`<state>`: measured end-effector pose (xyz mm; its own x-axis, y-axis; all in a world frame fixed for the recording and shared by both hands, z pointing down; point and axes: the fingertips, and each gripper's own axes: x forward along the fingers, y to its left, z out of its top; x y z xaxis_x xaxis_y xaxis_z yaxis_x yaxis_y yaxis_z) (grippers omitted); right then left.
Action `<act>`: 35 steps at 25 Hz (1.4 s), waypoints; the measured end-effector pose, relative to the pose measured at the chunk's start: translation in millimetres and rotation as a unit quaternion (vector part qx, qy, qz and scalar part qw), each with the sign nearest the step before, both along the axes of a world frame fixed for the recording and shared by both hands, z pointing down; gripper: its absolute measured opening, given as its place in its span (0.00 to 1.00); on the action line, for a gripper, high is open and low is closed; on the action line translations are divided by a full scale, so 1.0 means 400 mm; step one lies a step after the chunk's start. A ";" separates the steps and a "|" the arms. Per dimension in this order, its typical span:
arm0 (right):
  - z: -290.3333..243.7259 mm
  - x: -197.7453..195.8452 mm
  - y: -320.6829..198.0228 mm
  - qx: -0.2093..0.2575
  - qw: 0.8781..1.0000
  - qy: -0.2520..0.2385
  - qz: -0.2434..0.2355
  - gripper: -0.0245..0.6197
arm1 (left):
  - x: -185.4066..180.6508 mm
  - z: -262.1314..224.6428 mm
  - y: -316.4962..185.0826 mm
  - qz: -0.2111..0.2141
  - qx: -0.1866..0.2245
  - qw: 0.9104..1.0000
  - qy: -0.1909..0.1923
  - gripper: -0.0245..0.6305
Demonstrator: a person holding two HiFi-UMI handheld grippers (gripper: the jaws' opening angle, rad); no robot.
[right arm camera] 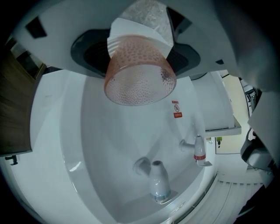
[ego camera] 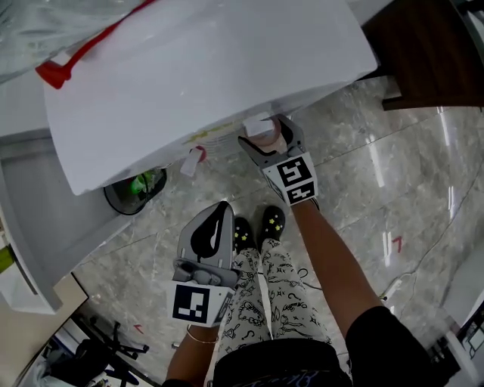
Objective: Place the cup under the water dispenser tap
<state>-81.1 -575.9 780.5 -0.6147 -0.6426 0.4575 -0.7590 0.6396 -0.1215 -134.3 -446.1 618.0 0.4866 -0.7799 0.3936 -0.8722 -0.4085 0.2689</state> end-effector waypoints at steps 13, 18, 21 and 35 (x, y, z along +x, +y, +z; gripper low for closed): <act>0.105 0.015 0.026 -0.085 0.996 0.034 -0.005 0.59 | 0.044 -0.019 0.071 -0.003 -0.008 1.000 0.022 0.03; 0.069 0.059 0.088 -0.097 0.995 -0.007 0.029 0.58 | 0.022 -0.029 0.087 -0.005 -0.002 1.000 0.013 0.03; -0.029 0.060 0.170 -0.109 0.988 -0.100 0.044 0.58 | 0.007 -0.033 0.090 -0.006 -0.004 1.000 0.010 0.03; -0.331 0.040 0.324 -0.064 0.987 -0.148 0.015 0.06 | -0.009 -0.113 0.111 -0.014 0.019 1.000 0.016 0.03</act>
<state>-65.1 -446.4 648.0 -0.7153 -0.6106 0.3398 -0.6963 0.5824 -0.4194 -137.9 -401.7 572.9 0.4768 -0.8071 0.3482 -0.8744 -0.3949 0.2821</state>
